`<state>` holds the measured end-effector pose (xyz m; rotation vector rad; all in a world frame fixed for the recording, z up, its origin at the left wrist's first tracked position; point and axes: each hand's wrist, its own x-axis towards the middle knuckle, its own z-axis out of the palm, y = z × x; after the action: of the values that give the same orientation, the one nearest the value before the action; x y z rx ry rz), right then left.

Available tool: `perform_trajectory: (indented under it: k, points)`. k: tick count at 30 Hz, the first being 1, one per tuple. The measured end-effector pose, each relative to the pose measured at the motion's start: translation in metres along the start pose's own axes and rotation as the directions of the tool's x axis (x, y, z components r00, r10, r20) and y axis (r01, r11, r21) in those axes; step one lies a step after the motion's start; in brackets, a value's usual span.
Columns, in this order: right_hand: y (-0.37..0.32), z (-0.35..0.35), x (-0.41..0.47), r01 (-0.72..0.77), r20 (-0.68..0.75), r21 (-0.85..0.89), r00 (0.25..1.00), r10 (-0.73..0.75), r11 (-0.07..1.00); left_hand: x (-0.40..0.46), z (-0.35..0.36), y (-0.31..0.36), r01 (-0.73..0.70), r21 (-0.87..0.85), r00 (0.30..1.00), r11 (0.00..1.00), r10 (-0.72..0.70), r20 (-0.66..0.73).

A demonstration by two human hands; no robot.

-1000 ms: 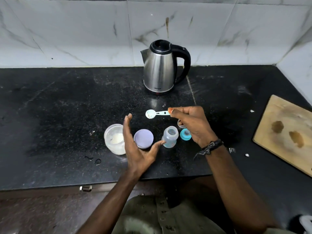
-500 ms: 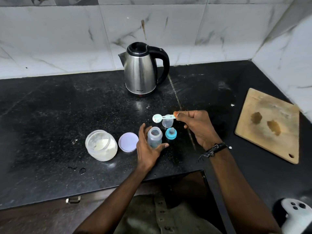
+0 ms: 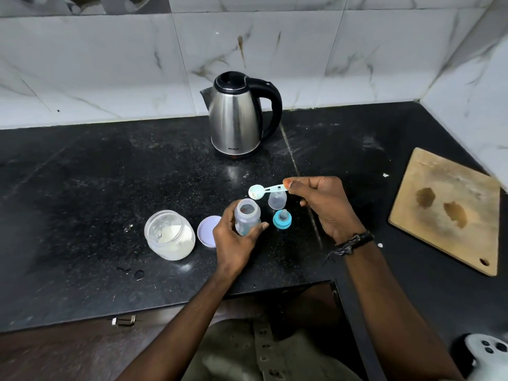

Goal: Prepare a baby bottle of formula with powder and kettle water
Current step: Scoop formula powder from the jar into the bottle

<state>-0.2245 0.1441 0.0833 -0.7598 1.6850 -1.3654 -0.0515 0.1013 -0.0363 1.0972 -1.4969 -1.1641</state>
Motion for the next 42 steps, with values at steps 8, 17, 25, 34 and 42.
perform_trajectory:
  k: [8, 17, 25, 34, 42]
  points:
    - [-0.004, 0.004, -0.002, 0.098, 0.011, -0.003, 0.995, -0.098, 0.995, 0.004, -0.003, 0.004, -0.027, -0.011, 1.0, 1.0, 0.027, 0.006]
    - [0.0, 0.004, -0.004, 0.124, 0.046, -0.054, 0.991, -0.122, 0.991, 0.005, -0.008, 0.004, -0.023, 0.002, 1.0, 1.0, 0.023, 0.019]
    - [0.009, 0.011, -0.001, 0.163, 0.031, -0.147, 0.987, -0.16, 0.976, 0.005, -0.012, -0.004, 0.012, 0.061, 0.999, 0.998, -0.014, 0.029]
    - [0.004, 0.024, -0.003, 0.327, 0.087, -0.407, 0.943, -0.321, 0.853, 0.007, -0.013, 0.001, -0.01, 0.151, 0.998, 0.988, 0.001, 0.057]
    - [-0.001, 0.039, -0.006, 0.498, 0.257, -0.615, 0.859, -0.442, 0.611, 0.006, -0.013, 0.008, -0.004, 0.153, 0.995, 0.988, -0.012, 0.103]
